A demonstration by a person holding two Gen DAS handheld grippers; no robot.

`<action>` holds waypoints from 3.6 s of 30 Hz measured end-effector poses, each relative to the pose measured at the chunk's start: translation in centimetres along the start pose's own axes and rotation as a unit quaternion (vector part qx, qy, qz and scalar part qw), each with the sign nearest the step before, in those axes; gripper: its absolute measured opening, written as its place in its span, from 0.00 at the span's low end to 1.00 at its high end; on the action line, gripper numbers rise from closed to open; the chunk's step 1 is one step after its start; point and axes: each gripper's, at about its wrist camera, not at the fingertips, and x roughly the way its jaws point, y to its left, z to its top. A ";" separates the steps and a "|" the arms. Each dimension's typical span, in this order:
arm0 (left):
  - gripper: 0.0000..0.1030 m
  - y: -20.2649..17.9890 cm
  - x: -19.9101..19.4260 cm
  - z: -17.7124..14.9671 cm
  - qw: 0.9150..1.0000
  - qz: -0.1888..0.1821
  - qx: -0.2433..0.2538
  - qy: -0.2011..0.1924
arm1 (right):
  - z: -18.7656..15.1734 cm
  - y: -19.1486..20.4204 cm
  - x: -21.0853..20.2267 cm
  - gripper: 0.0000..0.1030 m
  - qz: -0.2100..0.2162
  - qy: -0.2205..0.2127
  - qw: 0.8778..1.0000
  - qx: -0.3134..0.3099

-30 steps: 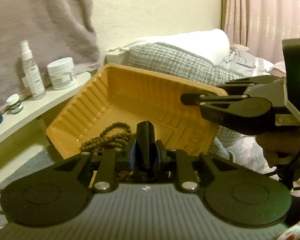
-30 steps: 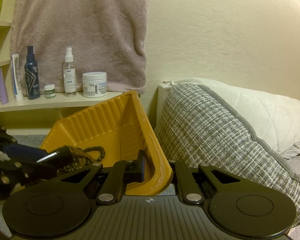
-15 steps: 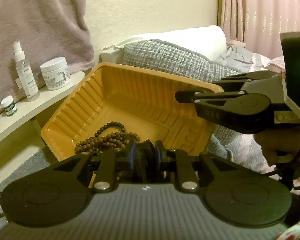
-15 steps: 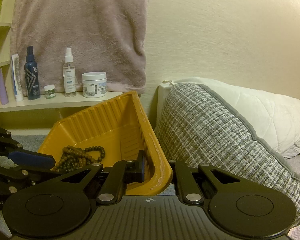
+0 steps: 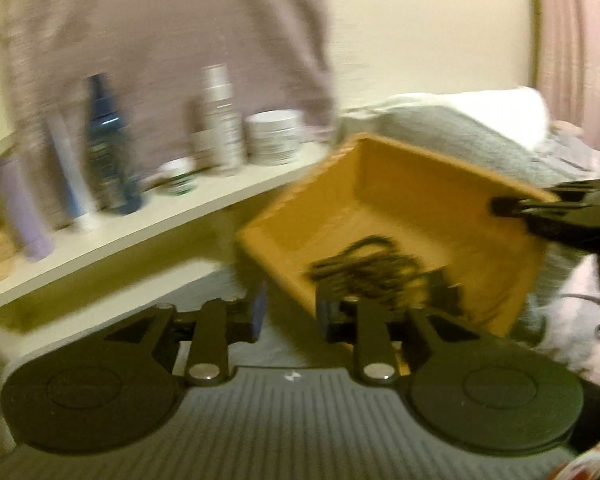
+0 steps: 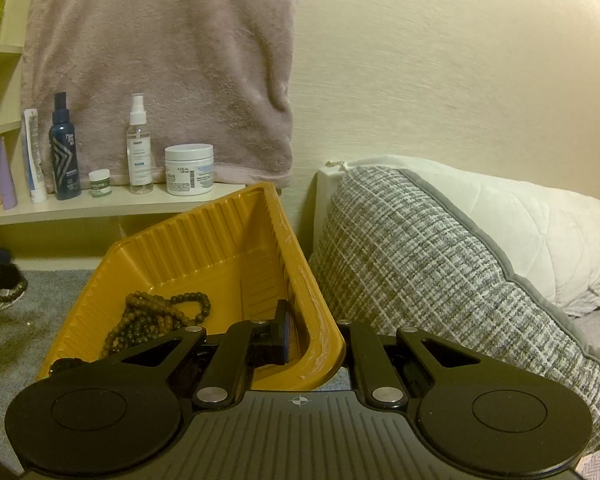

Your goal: Organize jewelry

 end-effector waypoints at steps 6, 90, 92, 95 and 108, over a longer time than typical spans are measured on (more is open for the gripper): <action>0.24 3.8 -0.7 -3.1 0.997 0.066 -0.035 0.028 | 0.0 -0.1 0.0 0.10 0.000 0.000 1.000 0.000; 0.08 -6.7 3.4 0.1 0.998 -0.034 0.044 -0.018 | -0.2 0.0 0.4 0.10 -0.004 0.004 1.000 -0.001; 0.08 -6.9 3.6 0.1 0.998 -0.035 0.045 -0.016 | -0.2 -0.1 0.4 0.10 -0.003 0.004 1.000 0.000; 0.08 -6.9 3.8 0.1 0.998 -0.038 0.044 -0.013 | -0.2 -0.1 0.4 0.10 -0.003 0.004 1.000 0.001; 0.08 -7.3 4.5 0.1 0.998 -0.046 0.045 -0.007 | -0.3 -0.1 0.4 0.10 -0.003 0.004 1.000 0.001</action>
